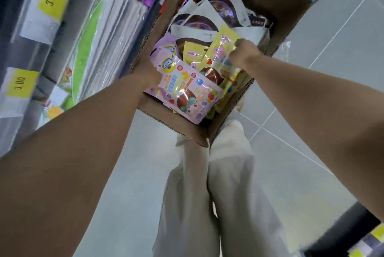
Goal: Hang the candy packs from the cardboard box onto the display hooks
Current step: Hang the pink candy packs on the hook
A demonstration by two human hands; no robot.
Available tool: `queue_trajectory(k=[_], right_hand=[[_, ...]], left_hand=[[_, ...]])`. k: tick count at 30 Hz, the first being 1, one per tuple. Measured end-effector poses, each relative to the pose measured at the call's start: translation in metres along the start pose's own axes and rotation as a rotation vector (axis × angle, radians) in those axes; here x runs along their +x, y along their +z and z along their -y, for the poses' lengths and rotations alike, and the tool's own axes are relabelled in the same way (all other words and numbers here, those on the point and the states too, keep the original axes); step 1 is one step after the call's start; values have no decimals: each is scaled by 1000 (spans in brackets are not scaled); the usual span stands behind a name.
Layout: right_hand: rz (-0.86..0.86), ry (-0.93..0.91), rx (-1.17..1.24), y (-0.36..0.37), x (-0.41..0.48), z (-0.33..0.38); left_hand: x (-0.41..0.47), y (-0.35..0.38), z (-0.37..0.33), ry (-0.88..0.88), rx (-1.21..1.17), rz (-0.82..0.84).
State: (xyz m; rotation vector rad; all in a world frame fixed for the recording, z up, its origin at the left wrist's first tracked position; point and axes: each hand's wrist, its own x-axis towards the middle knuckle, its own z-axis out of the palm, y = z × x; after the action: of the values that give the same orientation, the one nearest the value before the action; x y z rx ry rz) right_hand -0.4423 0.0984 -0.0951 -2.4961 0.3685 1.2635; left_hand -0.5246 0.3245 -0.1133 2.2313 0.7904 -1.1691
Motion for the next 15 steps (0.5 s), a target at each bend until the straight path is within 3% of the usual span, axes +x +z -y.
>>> queue_trajectory(k=[8,12,15], right_hand=[[-37,128,-175,24,54,-9],[-167,70,-356,26,53,-17],[-122,32,-405,17,48,-21]], left_hand=[[32,15,8,-81,-58,37],[33,18,13,57,-114,-73],[14,10,6,192,-68,-162]])
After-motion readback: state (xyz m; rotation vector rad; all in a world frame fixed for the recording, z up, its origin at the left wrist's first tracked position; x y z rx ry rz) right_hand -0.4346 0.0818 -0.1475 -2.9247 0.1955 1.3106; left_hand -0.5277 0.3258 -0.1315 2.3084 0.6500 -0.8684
